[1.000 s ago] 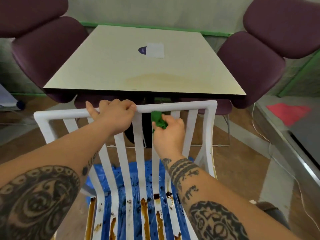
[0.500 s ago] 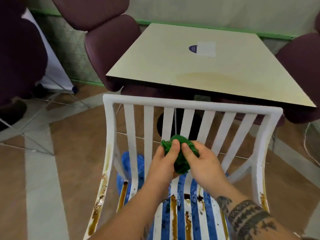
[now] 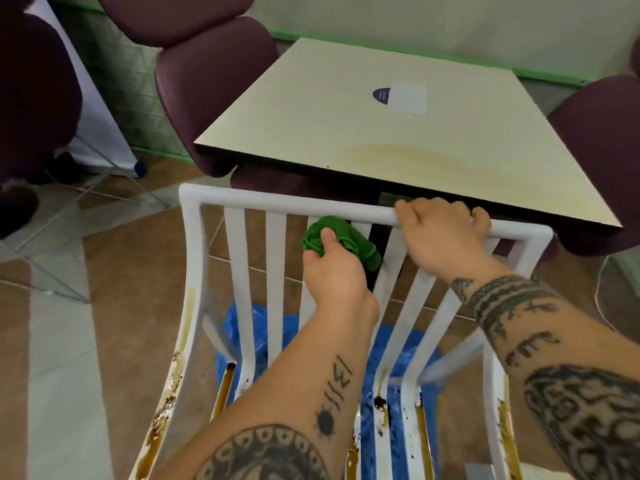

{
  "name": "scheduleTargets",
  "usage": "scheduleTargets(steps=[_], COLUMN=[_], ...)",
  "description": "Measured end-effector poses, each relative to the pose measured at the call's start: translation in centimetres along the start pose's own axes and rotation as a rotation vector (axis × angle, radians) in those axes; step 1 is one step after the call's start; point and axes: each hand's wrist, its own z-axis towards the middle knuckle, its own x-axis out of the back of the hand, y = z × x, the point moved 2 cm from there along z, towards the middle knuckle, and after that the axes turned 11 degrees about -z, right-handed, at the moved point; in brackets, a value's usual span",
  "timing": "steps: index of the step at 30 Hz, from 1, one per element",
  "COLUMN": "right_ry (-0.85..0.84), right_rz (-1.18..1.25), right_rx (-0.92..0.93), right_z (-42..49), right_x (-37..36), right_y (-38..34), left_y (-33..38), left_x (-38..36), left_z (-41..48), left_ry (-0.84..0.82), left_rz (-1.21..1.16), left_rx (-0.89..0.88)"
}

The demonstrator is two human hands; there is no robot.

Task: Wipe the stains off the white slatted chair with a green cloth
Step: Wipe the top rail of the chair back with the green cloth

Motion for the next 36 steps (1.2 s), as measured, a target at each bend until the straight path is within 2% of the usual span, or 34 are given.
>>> scheduleTargets(steps=[6,13,16,20,24,27,30,32,36], right_ry=[-0.028,0.003,-0.001,0.005,0.018,0.019,0.037,0.033,0.022], right_rz=[0.086,0.168,0.172,0.173,0.165,0.134,0.124,0.11,0.085], right_rx=[-0.056,-0.093,-0.088,-0.085,-0.067,-0.057,-0.055,-0.042,-0.041], right_z=[1.2,1.3,1.4,1.4,1.5,1.5,1.5,1.4,1.4], right_x=[-0.9,-0.9,-1.2,-1.4,-1.6,-1.6,-1.8,-1.6,-1.5], right_y=[0.3,0.3,0.4,0.4,0.5,0.4,0.8,0.7,0.6], left_y=[-1.6,-2.6,-3.2,-2.6,-1.0,-1.0,-0.6,1.1,4.0], left_x=[-1.5,-0.3,0.8,0.4,-1.1,-0.4,1.1,2.5,3.9], left_z=[0.8,1.6,2.0,2.0,1.1,0.6,0.7,1.1,1.9], left_ry=[-0.027,0.001,0.046,0.094,0.06,0.023,-0.04,0.013,0.257], left_rz=[0.109,0.457,0.518,0.455,0.328,0.375,0.314,0.238,0.088], left_rx=[-0.096,-0.431,-0.364,-0.247,-0.322,-0.372,-0.328,-0.348,-0.512])
